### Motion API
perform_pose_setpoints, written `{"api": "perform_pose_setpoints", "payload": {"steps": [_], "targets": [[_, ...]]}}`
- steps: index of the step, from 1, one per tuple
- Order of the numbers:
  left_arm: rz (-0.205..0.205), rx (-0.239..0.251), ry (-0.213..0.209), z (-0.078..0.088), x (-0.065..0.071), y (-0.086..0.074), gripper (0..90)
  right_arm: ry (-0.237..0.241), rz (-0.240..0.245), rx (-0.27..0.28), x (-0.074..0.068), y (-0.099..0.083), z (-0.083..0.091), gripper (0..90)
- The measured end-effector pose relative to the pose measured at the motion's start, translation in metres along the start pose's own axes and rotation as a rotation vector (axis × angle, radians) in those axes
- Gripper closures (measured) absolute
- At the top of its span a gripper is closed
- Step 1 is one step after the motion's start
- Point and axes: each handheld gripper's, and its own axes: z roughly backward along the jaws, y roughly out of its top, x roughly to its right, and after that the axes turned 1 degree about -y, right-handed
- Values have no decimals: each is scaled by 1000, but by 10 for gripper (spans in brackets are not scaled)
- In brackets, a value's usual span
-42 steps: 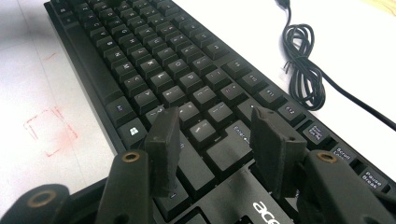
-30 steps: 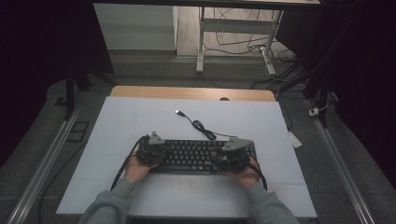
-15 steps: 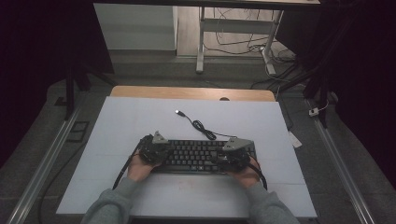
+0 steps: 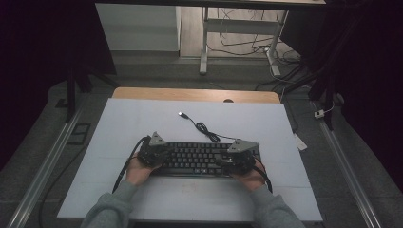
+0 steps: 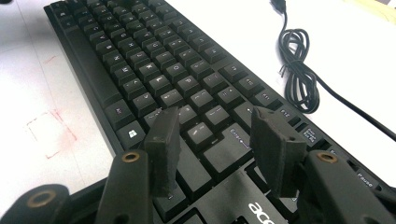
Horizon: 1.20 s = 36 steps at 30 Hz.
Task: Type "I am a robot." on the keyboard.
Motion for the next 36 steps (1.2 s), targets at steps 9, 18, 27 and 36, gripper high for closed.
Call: {"api": "perform_pose_setpoints", "payload": {"steps": [9,18,27,36], "targets": [[35,34,-23,24,-2,-7,599,-1,2,0,0,0,0,529],[51,19,-15,35,-3,-17,425,-2,2,0,2,-1,0,518],[72,14,2,46,-7,-32,378,-3,0,-1,2,-1,0,512],[93,16,14,53,-10,-40,358,9,0,10,0,1,0,512]]}}
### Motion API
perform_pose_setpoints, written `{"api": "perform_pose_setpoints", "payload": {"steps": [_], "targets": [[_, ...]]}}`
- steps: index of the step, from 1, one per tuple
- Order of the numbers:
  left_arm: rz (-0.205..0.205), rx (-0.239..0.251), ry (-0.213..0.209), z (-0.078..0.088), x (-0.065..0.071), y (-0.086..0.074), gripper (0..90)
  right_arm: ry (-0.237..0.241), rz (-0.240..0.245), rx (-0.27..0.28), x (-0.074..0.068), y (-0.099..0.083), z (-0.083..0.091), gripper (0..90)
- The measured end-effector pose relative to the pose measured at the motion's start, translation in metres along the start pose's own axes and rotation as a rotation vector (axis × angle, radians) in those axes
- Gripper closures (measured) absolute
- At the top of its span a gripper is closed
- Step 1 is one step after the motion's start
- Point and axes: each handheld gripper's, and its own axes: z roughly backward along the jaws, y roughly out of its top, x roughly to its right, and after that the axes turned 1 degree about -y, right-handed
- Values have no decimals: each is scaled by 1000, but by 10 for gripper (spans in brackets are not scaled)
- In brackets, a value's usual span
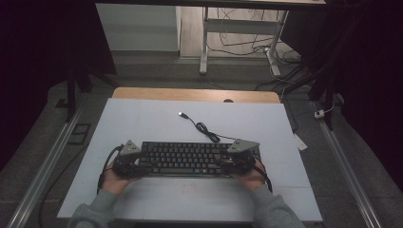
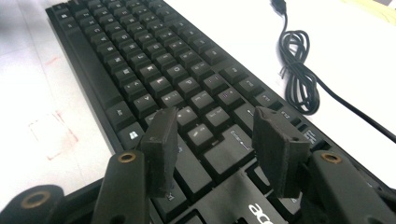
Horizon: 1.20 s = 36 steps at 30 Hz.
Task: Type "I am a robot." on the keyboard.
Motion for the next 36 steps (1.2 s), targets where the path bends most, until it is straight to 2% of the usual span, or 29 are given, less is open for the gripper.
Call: {"api": "perform_pose_setpoints", "payload": {"steps": [6,9,16,18,27,36], "targets": [[-12,-5,-1,-2,2,0,354,39,-19,21,-5,6,-3,527],[-12,-6,0,-2,2,0,353,59,-11,19,-8,11,-7,563],[-13,-6,-1,-2,1,0,352,127,19,-19,-23,22,-21,847],[-13,-6,-1,-2,1,0,351,141,27,-37,-26,24,-26,899],[-10,-7,0,-3,2,0,345,137,58,-90,-37,28,-45,900],[-11,-9,-2,-3,2,0,343,126,57,-112,-37,26,-52,900]]}}
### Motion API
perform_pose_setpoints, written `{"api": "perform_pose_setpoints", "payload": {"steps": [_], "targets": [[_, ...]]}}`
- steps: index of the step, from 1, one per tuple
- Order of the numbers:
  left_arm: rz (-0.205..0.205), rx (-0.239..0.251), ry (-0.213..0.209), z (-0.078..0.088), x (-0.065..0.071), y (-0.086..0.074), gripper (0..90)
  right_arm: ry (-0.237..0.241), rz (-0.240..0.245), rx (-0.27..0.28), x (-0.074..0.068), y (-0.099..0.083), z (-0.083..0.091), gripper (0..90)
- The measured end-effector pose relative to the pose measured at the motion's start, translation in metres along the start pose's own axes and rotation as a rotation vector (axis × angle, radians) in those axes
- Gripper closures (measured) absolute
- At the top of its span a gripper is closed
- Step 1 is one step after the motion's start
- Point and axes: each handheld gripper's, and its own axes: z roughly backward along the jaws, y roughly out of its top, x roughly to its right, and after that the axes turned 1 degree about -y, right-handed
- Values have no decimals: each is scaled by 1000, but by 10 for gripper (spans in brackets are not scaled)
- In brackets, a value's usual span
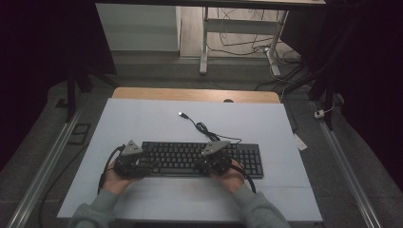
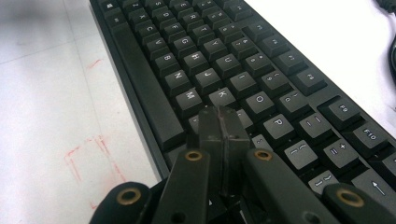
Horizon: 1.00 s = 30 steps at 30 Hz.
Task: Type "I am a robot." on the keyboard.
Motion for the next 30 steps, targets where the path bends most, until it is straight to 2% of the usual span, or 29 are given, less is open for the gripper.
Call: {"api": "perform_pose_setpoints", "payload": {"steps": [17,23,28,29,30], "targets": [[-5,-3,-1,0,0,0,341,-32,22,-7,0,-2,-7,900],[-2,3,-1,1,-1,0,342,-47,19,59,2,0,8,900],[-4,4,0,1,0,0,341,-63,-7,80,10,-4,20,900],[-5,4,0,1,0,0,342,-68,-9,80,12,-5,22,887],[-5,4,-1,1,0,0,341,-74,-11,84,13,-7,23,822]]}}
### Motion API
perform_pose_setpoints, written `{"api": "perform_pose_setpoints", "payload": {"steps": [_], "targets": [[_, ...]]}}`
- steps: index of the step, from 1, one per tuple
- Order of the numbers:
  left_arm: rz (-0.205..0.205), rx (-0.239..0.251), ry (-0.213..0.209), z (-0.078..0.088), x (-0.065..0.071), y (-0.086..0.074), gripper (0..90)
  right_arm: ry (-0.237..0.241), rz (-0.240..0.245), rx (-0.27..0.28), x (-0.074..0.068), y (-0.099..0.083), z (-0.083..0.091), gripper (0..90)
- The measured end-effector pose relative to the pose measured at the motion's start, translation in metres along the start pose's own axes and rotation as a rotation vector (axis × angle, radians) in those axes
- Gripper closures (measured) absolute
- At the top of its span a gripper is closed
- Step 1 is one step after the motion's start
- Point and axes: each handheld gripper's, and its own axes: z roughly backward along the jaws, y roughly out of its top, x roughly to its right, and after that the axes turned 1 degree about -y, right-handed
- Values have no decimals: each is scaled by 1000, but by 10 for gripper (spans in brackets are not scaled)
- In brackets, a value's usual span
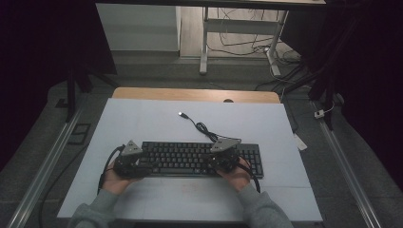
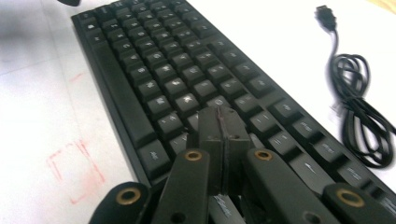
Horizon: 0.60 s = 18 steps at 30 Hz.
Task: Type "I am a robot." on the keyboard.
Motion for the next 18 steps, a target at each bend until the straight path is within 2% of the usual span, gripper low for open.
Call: {"api": "perform_pose_setpoints", "payload": {"steps": [4,7,13,18], "targets": [[0,0,0,0,0,0,341,-37,-24,6,5,-4,5,628],[-1,-1,1,1,1,0,340,-51,-36,11,10,-8,11,555],[-6,-4,-3,1,3,0,337,-75,-67,36,20,-22,28,503],[-9,1,-4,4,5,-2,334,-93,-82,47,28,-35,45,493]]}}
